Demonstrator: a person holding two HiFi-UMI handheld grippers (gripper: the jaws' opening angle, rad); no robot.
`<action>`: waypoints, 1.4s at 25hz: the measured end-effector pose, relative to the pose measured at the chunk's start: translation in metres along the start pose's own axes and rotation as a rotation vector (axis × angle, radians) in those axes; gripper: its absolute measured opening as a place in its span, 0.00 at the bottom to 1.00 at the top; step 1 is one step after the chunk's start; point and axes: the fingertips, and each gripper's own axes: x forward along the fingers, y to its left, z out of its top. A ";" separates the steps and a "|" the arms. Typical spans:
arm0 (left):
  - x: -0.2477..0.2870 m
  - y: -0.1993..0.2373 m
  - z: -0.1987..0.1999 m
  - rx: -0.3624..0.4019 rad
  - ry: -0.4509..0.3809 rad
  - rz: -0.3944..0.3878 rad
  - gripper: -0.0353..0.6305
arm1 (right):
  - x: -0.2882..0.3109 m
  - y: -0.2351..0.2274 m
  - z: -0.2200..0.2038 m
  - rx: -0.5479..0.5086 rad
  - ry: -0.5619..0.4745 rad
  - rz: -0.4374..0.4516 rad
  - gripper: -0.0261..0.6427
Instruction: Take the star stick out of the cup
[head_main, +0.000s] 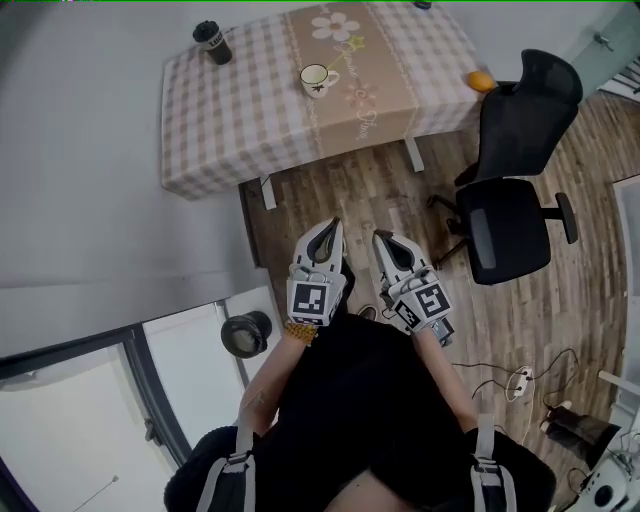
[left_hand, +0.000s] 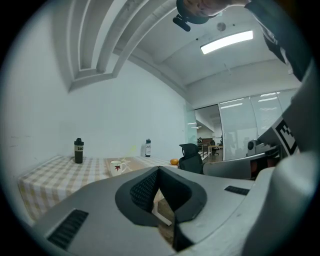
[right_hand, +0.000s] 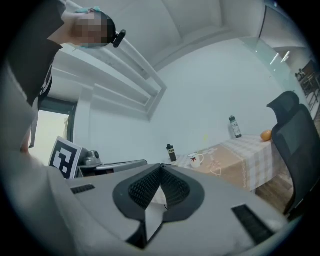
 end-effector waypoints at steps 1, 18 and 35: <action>0.008 0.003 0.000 -0.006 0.000 -0.005 0.06 | 0.007 -0.005 0.001 -0.003 0.007 -0.003 0.04; 0.115 0.107 0.002 -0.082 0.019 0.028 0.06 | 0.143 -0.071 0.027 -0.053 0.133 -0.022 0.04; 0.188 0.193 0.042 0.024 -0.025 -0.031 0.06 | 0.261 -0.107 0.070 -0.124 0.061 -0.057 0.05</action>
